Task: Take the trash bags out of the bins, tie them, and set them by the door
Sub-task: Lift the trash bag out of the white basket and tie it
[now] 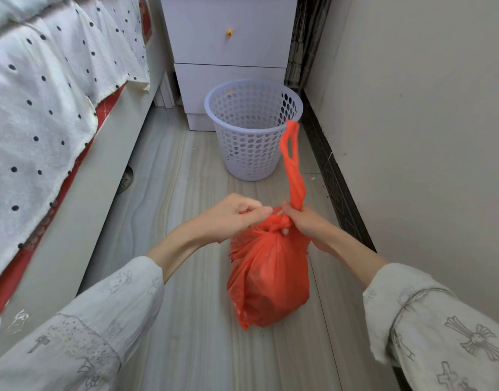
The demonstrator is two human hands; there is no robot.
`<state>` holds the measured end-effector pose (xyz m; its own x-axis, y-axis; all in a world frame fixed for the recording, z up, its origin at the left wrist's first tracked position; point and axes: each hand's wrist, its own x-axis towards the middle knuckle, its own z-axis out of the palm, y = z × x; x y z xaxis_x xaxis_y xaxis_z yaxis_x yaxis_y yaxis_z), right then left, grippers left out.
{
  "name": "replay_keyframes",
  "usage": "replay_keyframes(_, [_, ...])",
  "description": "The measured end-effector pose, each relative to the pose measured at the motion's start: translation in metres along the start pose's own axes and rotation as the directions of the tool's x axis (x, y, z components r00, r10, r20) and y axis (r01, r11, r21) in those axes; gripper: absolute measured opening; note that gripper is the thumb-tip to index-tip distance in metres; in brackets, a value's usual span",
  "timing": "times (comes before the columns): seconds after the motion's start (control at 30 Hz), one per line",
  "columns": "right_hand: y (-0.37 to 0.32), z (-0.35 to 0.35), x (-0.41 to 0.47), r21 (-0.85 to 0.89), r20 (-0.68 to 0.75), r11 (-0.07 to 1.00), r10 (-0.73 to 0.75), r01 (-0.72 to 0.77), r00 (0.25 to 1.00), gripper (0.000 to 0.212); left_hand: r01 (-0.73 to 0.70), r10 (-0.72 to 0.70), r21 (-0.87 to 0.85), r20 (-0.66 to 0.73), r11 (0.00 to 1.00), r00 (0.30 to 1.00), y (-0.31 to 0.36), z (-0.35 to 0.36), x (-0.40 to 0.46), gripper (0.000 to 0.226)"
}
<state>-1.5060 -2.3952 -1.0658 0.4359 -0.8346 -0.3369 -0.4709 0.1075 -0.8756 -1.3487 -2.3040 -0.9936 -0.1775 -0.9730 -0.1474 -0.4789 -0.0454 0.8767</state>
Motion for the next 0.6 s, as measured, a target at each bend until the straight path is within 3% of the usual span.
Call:
replay_keyframes(0.1, [-0.002, -0.009, -0.001, 0.148, 0.103, 0.989, -0.006, -0.010, 0.995, 0.046, 0.055, -0.057, 0.016, 0.168, 0.998, 0.984, 0.003, 0.005, 0.000, 0.040])
replay_keyframes(0.17, [-0.003, -0.014, -0.003, 0.206, 0.184, 0.979, -0.046, 0.007, 0.982, 0.050, 0.104, -0.125, 0.084, 0.314, 0.991, 0.941, 0.007, 0.001, -0.002, 0.037])
replay_keyframes(0.23, [-0.004, -0.017, -0.004, 0.233, 0.221, 0.972, -0.054, 0.001, 0.974, 0.052, 0.159, -0.194, 0.121, 0.374, 0.980, 0.907, 0.005, -0.008, -0.003, 0.038])
replay_keyframes(0.33, [-0.008, -0.017, -0.007, 0.231, 0.297, 0.973, -0.073, 0.002, 0.952, 0.043, 0.181, -0.183, 0.026, 0.160, 0.983, 0.970, -0.008, -0.013, 0.001, 0.043])
replay_keyframes(0.43, [-0.013, -0.015, -0.011, 0.228, 0.370, 0.973, -0.105, 0.019, 0.923, 0.041, 0.045, -0.045, -0.010, -0.104, 0.999, 0.994, -0.021, -0.004, 0.006, 0.014])
replay_keyframes(0.53, [-0.019, -0.013, -0.014, 0.270, 0.378, 0.963, -0.103, -0.003, 0.920, 0.051, 0.061, -0.065, -0.054, -0.078, 0.997, 0.995, -0.035, 0.010, 0.009, 0.014])
replay_keyframes(0.6, [-0.020, -0.012, -0.014, 0.293, 0.372, 0.956, -0.111, -0.003, 0.922, 0.050, 0.078, -0.077, 0.007, -0.089, 0.997, 0.993, -0.043, 0.018, 0.010, 0.025])
